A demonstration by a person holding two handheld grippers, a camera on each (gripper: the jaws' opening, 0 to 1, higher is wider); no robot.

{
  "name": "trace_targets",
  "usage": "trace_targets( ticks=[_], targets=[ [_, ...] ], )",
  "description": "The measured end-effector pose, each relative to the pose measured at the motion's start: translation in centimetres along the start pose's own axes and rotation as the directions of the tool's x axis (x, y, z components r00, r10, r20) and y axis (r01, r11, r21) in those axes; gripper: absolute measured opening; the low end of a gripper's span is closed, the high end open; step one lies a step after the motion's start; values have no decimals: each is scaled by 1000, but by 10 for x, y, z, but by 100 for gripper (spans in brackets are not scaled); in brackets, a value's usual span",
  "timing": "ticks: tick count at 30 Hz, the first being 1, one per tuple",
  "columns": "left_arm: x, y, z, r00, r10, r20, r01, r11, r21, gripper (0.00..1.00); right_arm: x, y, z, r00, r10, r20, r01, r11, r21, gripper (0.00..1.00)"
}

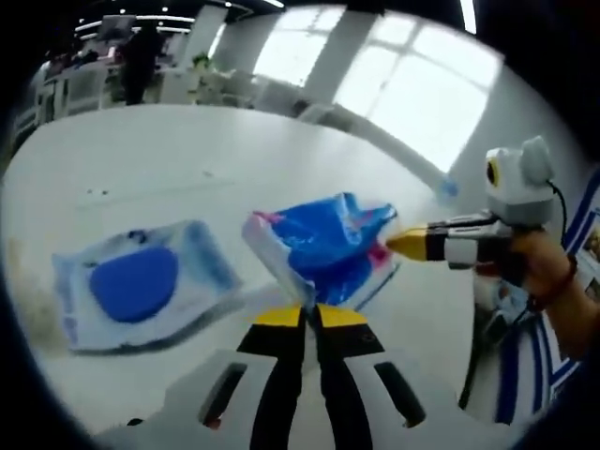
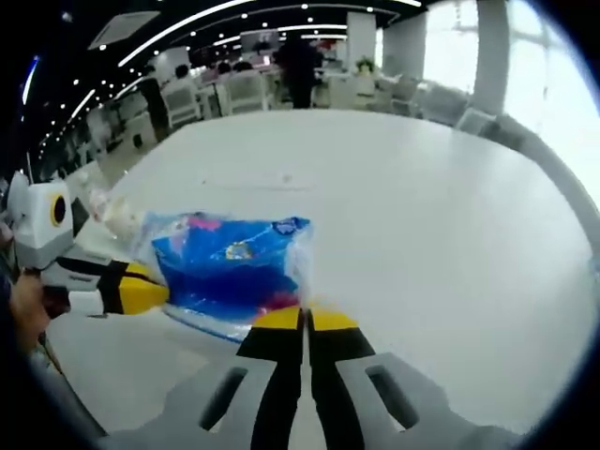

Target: Arrange the tabletop items into an orderly group along one side of the table until the central work area is clear of visible clutter.

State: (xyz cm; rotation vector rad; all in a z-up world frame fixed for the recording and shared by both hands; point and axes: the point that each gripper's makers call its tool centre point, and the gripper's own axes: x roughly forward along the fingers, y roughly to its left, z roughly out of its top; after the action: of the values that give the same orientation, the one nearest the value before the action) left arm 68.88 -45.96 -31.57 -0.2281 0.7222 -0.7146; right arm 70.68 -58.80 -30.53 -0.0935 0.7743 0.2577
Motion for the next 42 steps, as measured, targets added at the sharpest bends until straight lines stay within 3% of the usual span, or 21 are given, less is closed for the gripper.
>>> trace_targets(
  ticks=[3, 17, 31, 42],
  targets=[
    [8, 4, 3, 1000, 12, 11, -12, 1000, 4, 1, 6, -4, 2, 1000, -2, 3, 2, 1000, 3, 1],
    [36, 24, 13, 995, 78, 55, -69, 987, -148, 1, 41, -19, 13, 1000, -19, 16, 18, 999, 38, 2],
    [56, 36, 9, 989, 134, 54, -128, 986, -108, 1, 75, -27, 3, 1000, -15, -7, 15, 998, 61, 2],
    [70, 48, 4, 980, 197, 40, -192, 976, -99, 1, 88, -25, -3, 1000, 8, -9, -8, 997, 78, 2]
  ],
)
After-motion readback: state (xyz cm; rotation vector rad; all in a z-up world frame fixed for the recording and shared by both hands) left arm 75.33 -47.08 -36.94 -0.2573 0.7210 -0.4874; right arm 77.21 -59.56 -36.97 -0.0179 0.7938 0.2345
